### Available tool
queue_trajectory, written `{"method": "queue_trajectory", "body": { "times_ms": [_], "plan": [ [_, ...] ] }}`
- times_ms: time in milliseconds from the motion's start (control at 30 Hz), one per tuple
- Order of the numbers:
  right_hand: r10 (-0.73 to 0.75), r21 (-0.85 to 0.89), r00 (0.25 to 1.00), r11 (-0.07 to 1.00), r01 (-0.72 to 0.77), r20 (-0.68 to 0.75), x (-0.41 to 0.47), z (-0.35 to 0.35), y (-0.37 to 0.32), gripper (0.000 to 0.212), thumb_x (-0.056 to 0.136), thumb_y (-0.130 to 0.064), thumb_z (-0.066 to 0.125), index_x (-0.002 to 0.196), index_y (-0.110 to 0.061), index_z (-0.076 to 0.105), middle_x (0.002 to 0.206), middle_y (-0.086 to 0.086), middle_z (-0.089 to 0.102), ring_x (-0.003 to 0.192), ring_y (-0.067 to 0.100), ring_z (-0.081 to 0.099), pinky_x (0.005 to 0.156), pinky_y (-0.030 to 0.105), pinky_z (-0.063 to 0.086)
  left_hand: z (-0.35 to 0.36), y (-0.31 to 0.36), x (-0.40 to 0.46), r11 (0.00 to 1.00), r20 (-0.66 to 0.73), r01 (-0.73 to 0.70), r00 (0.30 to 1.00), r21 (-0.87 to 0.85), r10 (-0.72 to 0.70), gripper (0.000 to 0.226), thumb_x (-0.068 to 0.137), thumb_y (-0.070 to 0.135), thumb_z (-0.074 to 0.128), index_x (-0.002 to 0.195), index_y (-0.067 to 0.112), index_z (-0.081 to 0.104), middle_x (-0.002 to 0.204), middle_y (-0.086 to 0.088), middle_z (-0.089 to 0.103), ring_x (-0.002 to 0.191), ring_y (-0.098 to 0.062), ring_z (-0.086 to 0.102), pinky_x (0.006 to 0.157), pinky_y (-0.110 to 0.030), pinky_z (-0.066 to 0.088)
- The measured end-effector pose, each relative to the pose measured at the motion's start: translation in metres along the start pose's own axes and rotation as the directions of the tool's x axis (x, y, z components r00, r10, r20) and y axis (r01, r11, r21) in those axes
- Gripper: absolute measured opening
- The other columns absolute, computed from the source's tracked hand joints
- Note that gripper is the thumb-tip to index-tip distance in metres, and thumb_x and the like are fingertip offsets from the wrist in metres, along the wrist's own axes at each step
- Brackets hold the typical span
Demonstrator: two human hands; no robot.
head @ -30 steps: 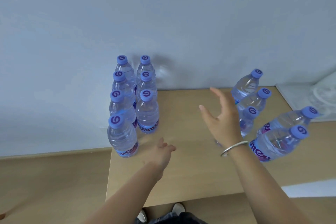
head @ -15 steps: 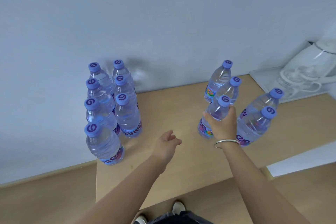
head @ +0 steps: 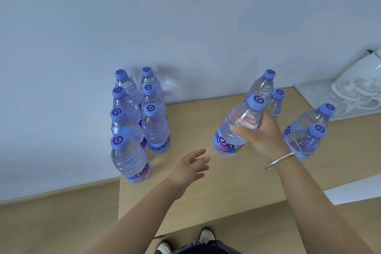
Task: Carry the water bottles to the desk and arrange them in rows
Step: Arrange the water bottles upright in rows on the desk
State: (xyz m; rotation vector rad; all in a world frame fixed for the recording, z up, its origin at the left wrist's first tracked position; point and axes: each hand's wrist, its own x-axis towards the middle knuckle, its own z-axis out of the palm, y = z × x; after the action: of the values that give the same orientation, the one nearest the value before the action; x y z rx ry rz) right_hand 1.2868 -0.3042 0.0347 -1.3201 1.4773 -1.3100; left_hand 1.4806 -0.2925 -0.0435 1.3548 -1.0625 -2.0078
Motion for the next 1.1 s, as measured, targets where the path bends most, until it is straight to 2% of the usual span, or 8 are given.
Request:
{"method": "queue_trajectory", "body": {
  "times_ms": [133,300,533,667,767,900,1000,1100],
  "plan": [
    [-0.135,0.160,0.931,0.984,0.084,0.339,-0.002,0.008,-0.043,0.031,0.060,-0.022,0.072,0.091,-0.023,0.066,0.087,-0.008,0.067,0.084,0.011,0.064,0.078,0.021,0.050,-0.011,0.001,-0.011,0.990,0.165,0.046,0.986,-0.135,-0.024,0.058,0.071,0.055,0.068,0.118,0.023,0.055,0.115,-0.009,0.062,0.101,-0.017,0.065,0.085,-0.026,0.053],
    [-0.147,0.270,0.836,0.963,-0.001,0.528,-0.002,0.023,-0.064,0.039,0.056,-0.020,0.068,0.095,-0.024,0.065,0.094,0.006,0.061,0.095,0.019,0.059,0.087,0.029,0.048,-0.028,0.000,-0.025,0.903,0.350,0.143,0.937,-0.406,0.009,0.104,0.035,0.073,0.076,0.121,0.018,0.054,0.114,-0.008,0.068,0.100,-0.025,0.067,0.073,-0.029,0.057],
    [-0.082,0.285,0.749,0.947,-0.147,0.657,-0.001,0.048,-0.069,0.064,0.048,-0.017,0.066,0.111,-0.017,0.054,0.108,0.011,0.061,0.103,0.021,0.062,0.092,0.036,0.050,-0.040,0.001,-0.039,0.862,0.494,0.202,0.867,-0.464,0.062,0.086,0.047,0.068,0.074,0.111,0.010,0.069,0.112,-0.011,0.068,0.092,-0.024,0.069,0.067,-0.029,0.059],
    [-0.093,0.277,0.713,0.950,-0.146,0.695,0.003,0.059,-0.073,0.044,0.054,-0.018,0.065,0.098,-0.026,0.063,0.095,0.014,0.064,0.094,0.016,0.062,0.084,0.028,0.050,-0.043,-0.006,-0.040,0.763,0.443,0.221,0.891,-0.607,0.095,0.090,0.041,0.051,0.087,0.110,-0.002,0.066,0.106,-0.020,0.066,0.086,-0.032,0.068,0.066,-0.037,0.059],
    [-0.108,0.264,0.715,0.958,-0.110,0.691,0.006,0.067,-0.076,0.030,0.062,-0.022,0.066,0.092,-0.025,0.062,0.087,-0.005,0.065,0.086,0.008,0.062,0.077,0.019,0.050,-0.044,-0.012,-0.041,0.727,0.363,0.153,0.921,-0.670,0.141,0.085,0.039,0.048,0.089,0.104,-0.002,0.069,0.107,-0.021,0.067,0.090,-0.033,0.068,0.072,-0.040,0.059],
    [-0.068,0.161,0.753,0.986,-0.050,0.654,0.006,0.082,-0.069,0.058,0.063,-0.025,0.071,0.110,0.001,0.048,0.098,0.003,0.060,0.092,0.014,0.061,0.079,0.024,0.048,-0.050,-0.017,-0.045,0.653,0.262,0.091,0.950,-0.752,0.170,0.080,0.036,0.041,0.092,0.100,-0.003,0.071,0.109,-0.023,0.066,0.093,-0.036,0.068,0.073,-0.041,0.058],
    [-0.028,0.116,0.790,0.992,-0.055,0.613,0.004,0.090,-0.061,0.060,0.065,-0.020,0.072,0.117,-0.013,0.042,0.099,-0.011,0.063,0.093,0.002,0.063,0.080,0.018,0.047,-0.055,-0.018,-0.047,0.629,0.217,0.051,0.957,-0.776,0.190,0.078,0.041,0.040,0.091,0.104,-0.002,0.070,0.113,-0.023,0.065,0.097,-0.036,0.066,0.077,-0.039,0.058],
    [-0.015,0.094,0.786,0.994,-0.054,0.618,0.004,0.093,-0.055,0.062,0.063,-0.030,0.075,0.116,-0.021,0.044,0.102,-0.010,0.064,0.096,0.007,0.065,0.083,0.024,0.049,-0.057,-0.021,-0.049,0.620,0.205,0.035,0.957,-0.784,0.205,0.076,0.046,0.040,0.090,0.107,-0.001,0.069,0.116,-0.023,0.063,0.102,-0.035,0.065,0.079,-0.037,0.057]
  ]
}}
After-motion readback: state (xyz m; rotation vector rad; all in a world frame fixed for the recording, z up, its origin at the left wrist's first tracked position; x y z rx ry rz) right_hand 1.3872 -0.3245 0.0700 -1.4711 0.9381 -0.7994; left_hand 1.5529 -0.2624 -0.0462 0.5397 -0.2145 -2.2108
